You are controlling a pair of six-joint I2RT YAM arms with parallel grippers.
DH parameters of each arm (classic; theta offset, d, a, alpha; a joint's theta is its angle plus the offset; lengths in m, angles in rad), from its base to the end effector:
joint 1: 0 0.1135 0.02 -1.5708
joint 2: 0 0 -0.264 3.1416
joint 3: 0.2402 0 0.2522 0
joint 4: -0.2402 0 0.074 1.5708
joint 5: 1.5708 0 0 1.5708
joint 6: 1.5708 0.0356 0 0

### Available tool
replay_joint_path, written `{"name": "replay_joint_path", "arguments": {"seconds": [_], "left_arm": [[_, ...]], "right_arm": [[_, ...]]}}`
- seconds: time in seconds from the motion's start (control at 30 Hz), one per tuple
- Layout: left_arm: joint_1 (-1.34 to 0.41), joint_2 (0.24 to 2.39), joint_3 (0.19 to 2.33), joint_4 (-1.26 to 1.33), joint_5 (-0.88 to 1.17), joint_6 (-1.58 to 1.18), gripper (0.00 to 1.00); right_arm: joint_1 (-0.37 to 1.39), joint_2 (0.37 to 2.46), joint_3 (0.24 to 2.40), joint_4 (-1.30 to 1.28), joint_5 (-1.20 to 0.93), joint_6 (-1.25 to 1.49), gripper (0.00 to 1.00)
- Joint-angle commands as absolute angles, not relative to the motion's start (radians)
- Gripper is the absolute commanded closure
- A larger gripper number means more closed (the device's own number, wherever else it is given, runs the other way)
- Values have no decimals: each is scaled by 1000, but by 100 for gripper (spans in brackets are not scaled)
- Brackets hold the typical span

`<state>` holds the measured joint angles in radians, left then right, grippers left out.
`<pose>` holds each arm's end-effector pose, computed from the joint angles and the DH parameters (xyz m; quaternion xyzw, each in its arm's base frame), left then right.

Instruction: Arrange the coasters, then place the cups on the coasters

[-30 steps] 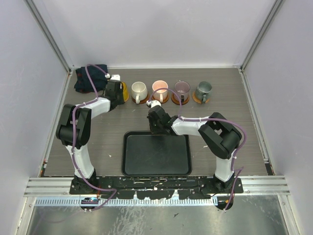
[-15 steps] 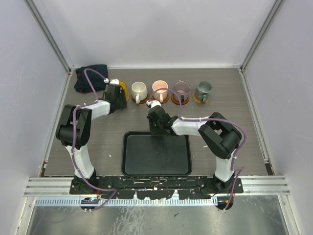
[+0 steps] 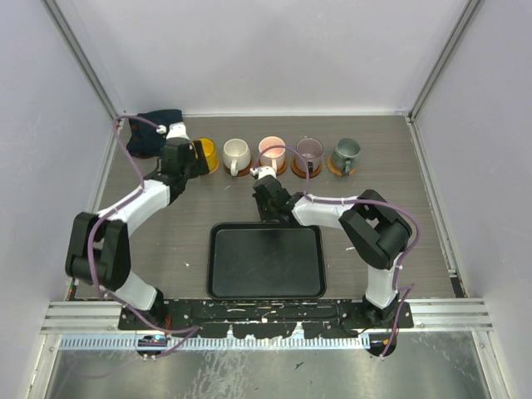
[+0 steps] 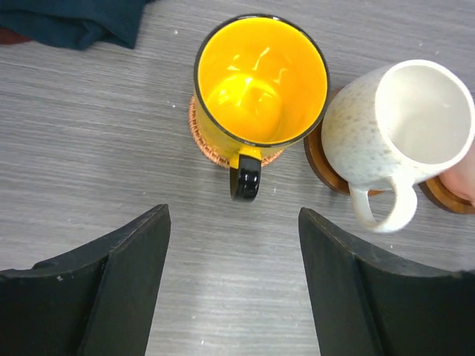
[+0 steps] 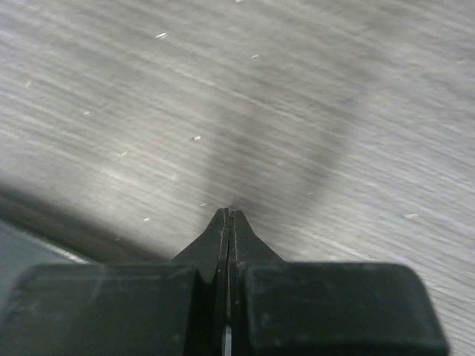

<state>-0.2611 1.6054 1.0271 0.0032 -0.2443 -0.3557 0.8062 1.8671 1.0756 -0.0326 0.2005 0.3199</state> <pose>0.3482 -0.0841 0.2346 -0.0993 0.8683 -0.0419 0.4841 0.2722 0.2736 0.1540 -0.1876 0.9080 0.1149 0.3566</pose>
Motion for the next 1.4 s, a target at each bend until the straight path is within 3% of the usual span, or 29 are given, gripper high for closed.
{"name": "replay_joint_path", "arguments": {"seconds": [0.0,0.33,0.57,0.87,1.13,1.17,1.27,1.37], "left_arm": [[-263,1453,957,-10,-290,-373,28],[-261,1097,764,-129,-382,-381,24],[-261,891,691,-258,-403,-406,24],[-262,715,662,-445,-400,-500,23],[-261,644,696,-532,-427,-522,13],[-262,637,699,-538,-424,-523,7],[-261,620,708,-558,-421,-541,0],[-262,613,718,-591,-416,-569,2]], "right_arm": [[767,1777,1114,-27,293,269,99],[568,1438,836,60,370,307,97],[412,1103,636,41,503,385,67],[399,810,594,-151,780,422,31],[399,583,546,-212,838,521,19],[399,563,546,-220,844,519,18],[399,528,556,-251,869,509,16],[399,525,566,-269,881,510,16]]}}
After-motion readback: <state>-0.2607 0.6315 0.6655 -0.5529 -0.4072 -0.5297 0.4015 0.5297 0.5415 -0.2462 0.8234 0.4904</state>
